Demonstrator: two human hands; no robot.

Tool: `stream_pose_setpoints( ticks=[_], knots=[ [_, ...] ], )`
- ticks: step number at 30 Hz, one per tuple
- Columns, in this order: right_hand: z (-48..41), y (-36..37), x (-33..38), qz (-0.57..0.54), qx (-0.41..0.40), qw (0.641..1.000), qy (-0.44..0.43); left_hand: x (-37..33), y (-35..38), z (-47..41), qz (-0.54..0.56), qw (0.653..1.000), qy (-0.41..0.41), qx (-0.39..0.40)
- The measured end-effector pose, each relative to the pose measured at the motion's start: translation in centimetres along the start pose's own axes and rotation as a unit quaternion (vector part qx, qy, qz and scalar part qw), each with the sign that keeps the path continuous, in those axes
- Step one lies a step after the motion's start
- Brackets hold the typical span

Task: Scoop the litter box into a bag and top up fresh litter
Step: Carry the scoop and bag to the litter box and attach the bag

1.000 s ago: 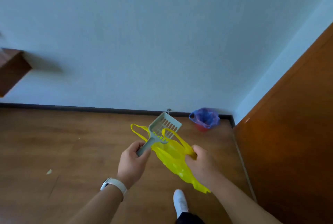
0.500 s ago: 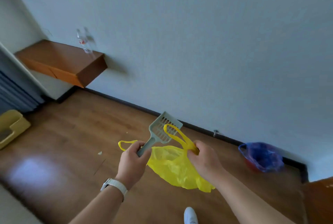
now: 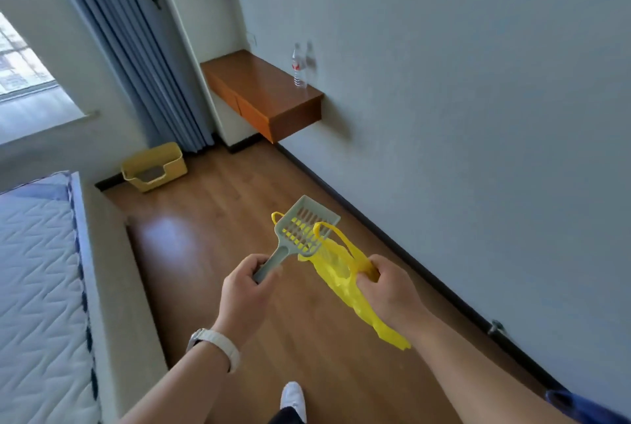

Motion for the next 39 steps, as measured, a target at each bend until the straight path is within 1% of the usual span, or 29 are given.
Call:
stream_pose_setpoints(
  ticks=[3, 7, 11, 13, 16, 19, 26, 32, 35, 39],
  knots=[
    [-3.2, 2.6, 2.0, 0.006, 0.033, 0.999, -0.023, 1.8, -2.2, -2.3, 0.015, 0.999, -0.020, -0.037],
    [-8.0, 6.2, 4.6, 0.015, 0.068, 0.996, -0.049, 4.1, -4.8, -6.6, 0.044, 0.996, -0.048, -0.065],
    [-14.0, 10.1, 8.3, 0.022, 0.099, 0.993, -0.061, 5.9, -7.8, -12.8, 0.080, 0.991, -0.069, -0.085],
    [-17.2, 12.5, 10.8, 0.027, 0.114, 0.990, -0.074, 6.5, -9.8, -16.4, 0.094, 0.988, -0.066, -0.099],
    [-21.7, 15.9, 15.0, 0.044, 0.141, 0.984, -0.104, 7.6, -13.3, -21.1, 0.092, 0.986, -0.070, -0.121],
    [-25.8, 18.7, 19.1, 0.057, 0.147, 0.978, -0.140, 9.2, -16.8, -25.2, 0.089, 0.984, -0.071, -0.137],
    [-33.4, 24.5, 24.5, 0.049, 0.186, 0.968, -0.163, 12.0, -23.3, -32.8, 0.045, 0.976, -0.076, -0.201],
    [-40.8, 28.0, 27.3, 0.036, 0.209, 0.960, -0.182, 12.3, -25.4, -40.1, 0.028, 0.966, -0.090, -0.239],
    [-45.9, 29.9, 28.2, 0.027, 0.221, 0.957, -0.186, 11.8, -25.3, -44.4, 0.034, 0.963, -0.095, -0.248],
    [-53.7, 32.4, 30.4, 0.015, 0.243, 0.952, -0.183, 10.7, -26.3, -51.2, 0.032, 0.952, -0.094, -0.288]
  ],
)
Point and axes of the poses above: each hand's wrist, its own z-axis away from the middle knuckle, its own y-axis out of the palm, x = y × z, the point moved 4 cm from there along -z, towards the middle knuckle
